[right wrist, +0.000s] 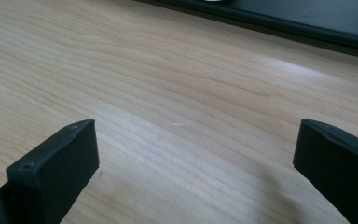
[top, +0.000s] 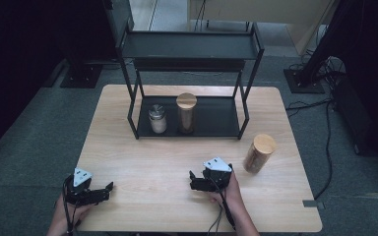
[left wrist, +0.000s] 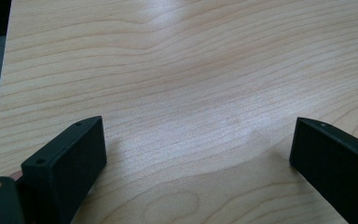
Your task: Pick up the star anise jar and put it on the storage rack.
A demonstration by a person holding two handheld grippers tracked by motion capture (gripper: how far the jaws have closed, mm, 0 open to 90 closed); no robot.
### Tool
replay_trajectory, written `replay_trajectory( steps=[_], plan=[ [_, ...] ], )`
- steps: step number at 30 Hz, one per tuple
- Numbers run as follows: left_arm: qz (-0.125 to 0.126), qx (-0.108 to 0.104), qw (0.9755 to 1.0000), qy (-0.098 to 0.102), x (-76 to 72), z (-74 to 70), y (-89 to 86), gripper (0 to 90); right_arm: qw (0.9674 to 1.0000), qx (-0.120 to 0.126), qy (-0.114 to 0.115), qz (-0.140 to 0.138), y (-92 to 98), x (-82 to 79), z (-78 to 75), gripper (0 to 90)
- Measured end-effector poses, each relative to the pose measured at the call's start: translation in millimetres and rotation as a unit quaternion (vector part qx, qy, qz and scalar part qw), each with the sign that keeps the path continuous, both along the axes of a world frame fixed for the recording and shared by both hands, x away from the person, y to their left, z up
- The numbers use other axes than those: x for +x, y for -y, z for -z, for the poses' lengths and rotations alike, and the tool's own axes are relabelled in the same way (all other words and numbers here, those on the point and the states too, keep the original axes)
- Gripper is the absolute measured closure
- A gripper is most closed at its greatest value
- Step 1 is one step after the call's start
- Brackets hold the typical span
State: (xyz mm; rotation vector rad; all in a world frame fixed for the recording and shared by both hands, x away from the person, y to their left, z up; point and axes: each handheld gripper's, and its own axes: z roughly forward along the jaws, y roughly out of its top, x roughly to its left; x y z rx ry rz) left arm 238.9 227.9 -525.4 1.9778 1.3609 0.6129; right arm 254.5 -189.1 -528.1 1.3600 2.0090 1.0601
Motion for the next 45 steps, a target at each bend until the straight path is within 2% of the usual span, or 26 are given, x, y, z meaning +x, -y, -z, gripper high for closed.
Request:
replay_trajectory(
  steps=[23,27,45],
  plan=[
    [0.000,0.000,1.0000,0.000,0.0,0.0,0.1,3.9,0.9998,-0.008,0.003,0.015,36.3,-33.6,1.3,0.0],
    [0.000,0.001,1.0000,0.000,0.0,0.0,0.1,3.8,0.9999,-0.005,0.011,0.010,44.2,-39.6,1.2,0.0],
    [-0.001,-0.001,1.0000,0.000,0.1,0.0,-0.2,3.8,0.9993,-0.009,0.005,0.035,85.8,-57.2,2.3,0.0]
  ],
)
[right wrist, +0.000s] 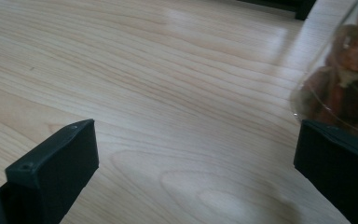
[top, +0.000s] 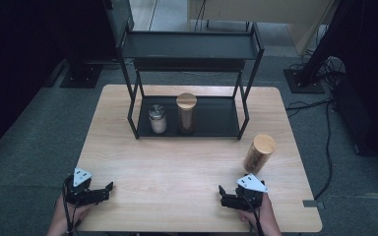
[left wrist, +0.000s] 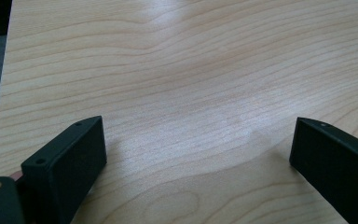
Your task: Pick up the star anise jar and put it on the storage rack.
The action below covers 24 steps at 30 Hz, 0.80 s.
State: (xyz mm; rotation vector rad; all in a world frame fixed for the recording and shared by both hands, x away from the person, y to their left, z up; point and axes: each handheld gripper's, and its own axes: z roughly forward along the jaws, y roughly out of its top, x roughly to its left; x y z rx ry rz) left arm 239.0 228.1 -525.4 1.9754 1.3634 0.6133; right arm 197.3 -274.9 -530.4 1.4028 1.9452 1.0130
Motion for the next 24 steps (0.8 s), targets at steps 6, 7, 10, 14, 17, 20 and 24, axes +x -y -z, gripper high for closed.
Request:
replay_trajectory(
  steps=[6,7,10,14,17,20,24],
  plan=[
    [-0.001,0.001,1.0000,0.000,0.0,0.0,-0.1,3.9,0.9999,0.003,0.007,0.009,14.7,-5.6,-0.1,0.0],
    [-0.001,0.001,1.0000,-0.001,0.0,-0.1,-0.3,3.8,0.9999,0.003,0.007,0.012,17.1,-6.5,-0.1,0.0],
    [-0.001,0.001,1.0000,0.000,0.0,-0.1,-0.3,3.9,0.9998,-0.003,0.008,0.018,24.3,-8.4,0.2,0.0],
    [-0.002,0.001,1.0000,0.000,0.0,-0.1,-0.2,3.8,0.9996,-0.005,0.009,0.026,34.2,-10.5,0.2,0.0],
    [-0.003,0.002,1.0000,0.000,0.0,0.0,0.0,3.9,0.9994,-0.004,0.010,0.033,42.2,-11.6,0.2,0.0],
    [-0.003,0.002,1.0000,0.000,0.0,0.0,0.0,3.9,0.9991,-0.002,0.012,0.040,49.7,-12.7,0.2,0.0],
    [-0.003,0.002,1.0000,0.000,0.0,0.0,-0.1,3.9,0.9987,-0.003,0.013,0.049,59.1,-14.4,0.4,0.0]
  ],
)
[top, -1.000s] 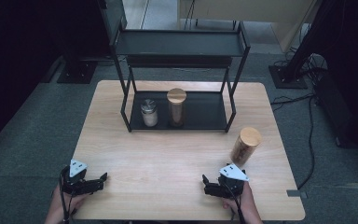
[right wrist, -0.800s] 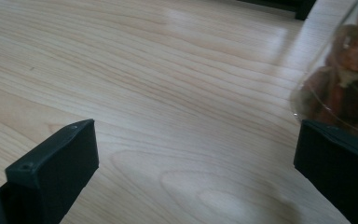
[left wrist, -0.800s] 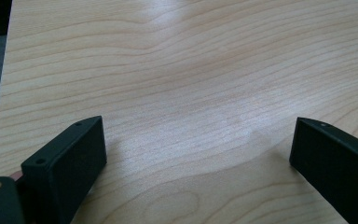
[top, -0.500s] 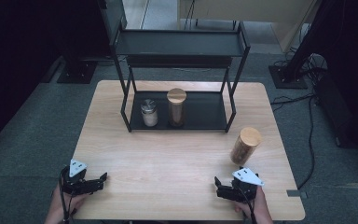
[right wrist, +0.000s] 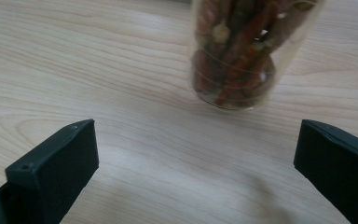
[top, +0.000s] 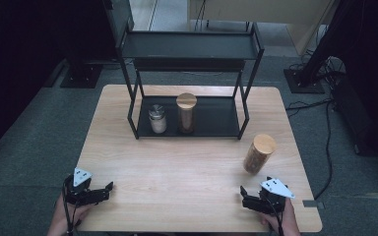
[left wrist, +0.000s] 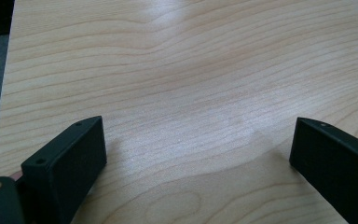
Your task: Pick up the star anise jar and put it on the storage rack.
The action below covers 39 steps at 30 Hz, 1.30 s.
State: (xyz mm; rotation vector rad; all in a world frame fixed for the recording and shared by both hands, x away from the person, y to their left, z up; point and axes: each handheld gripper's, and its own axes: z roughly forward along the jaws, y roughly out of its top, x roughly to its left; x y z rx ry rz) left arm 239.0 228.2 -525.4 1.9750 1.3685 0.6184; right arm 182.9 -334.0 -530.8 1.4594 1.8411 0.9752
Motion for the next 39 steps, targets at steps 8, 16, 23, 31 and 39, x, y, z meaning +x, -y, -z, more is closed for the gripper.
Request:
replay_trajectory(
  steps=[8,16,23,31,39],
  plan=[
    [0.000,0.001,1.0000,-0.001,-0.1,-0.1,-0.1,3.8,0.9999,-0.008,-0.003,0.011,20.2,-2.7,0.5,0.0],
    [-0.001,0.002,1.0000,0.000,-0.3,0.1,0.5,3.8,0.9996,-0.001,0.006,0.029,42.2,-6.2,0.3,0.0],
    [-0.001,0.003,1.0000,-0.001,-0.3,0.1,0.6,3.9,0.9990,0.014,0.013,0.041,66.0,-8.3,0.1,0.0],
    [-0.001,0.003,1.0000,-0.001,-0.3,0.1,0.6,3.8,0.9993,-0.010,0.011,0.033,86.0,-11.9,0.7,0.0],
    [0.000,0.003,1.0000,0.000,0.0,0.1,0.6,3.8,0.9983,-0.018,0.016,0.054,110.4,-14.4,0.8,0.0]
  ],
)
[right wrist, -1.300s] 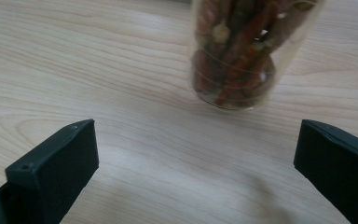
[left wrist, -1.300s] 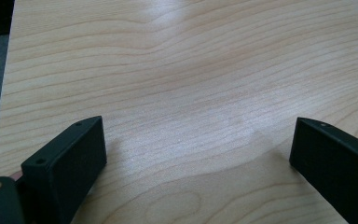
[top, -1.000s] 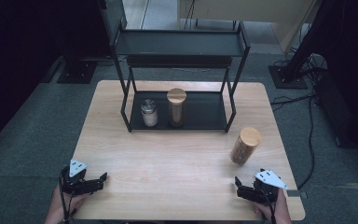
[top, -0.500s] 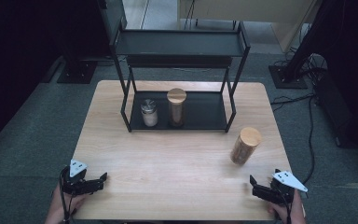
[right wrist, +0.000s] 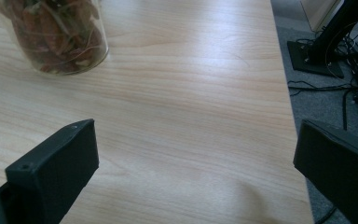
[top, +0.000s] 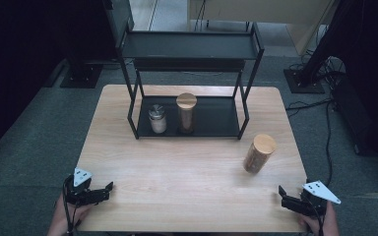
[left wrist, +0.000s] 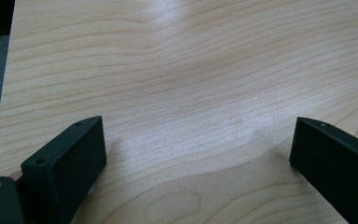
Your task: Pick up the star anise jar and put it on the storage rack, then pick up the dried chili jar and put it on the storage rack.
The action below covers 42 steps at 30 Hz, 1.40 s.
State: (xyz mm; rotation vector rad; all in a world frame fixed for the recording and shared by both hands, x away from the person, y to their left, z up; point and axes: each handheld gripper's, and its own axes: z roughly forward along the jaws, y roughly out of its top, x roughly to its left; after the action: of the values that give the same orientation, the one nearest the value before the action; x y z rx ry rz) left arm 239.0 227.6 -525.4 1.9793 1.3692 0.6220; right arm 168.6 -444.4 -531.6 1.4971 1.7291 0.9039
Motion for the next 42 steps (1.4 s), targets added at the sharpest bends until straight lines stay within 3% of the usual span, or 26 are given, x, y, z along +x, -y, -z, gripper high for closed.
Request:
replay_trajectory(
  steps=[5,15,30,42],
  plan=[
    [0.000,0.000,1.0000,0.000,0.0,-0.1,-0.1,3.8,0.9998,0.014,-0.006,-0.012,4.2,1.0,0.1,0.0],
    [0.001,-0.001,1.0000,0.000,0.0,0.0,0.1,3.8,0.9994,-0.015,-0.022,-0.022,3.0,8.6,1.1,0.0],
    [0.002,0.001,1.0000,-0.001,0.6,-0.1,-0.1,3.8,0.9951,-0.015,-0.053,-0.083,-34.3,30.8,1.8,0.0],
    [0.002,0.001,1.0000,-0.001,0.5,-0.1,-0.1,3.8,0.9940,-0.005,-0.053,-0.096,-51.5,46.3,1.0,0.0]
  ],
)
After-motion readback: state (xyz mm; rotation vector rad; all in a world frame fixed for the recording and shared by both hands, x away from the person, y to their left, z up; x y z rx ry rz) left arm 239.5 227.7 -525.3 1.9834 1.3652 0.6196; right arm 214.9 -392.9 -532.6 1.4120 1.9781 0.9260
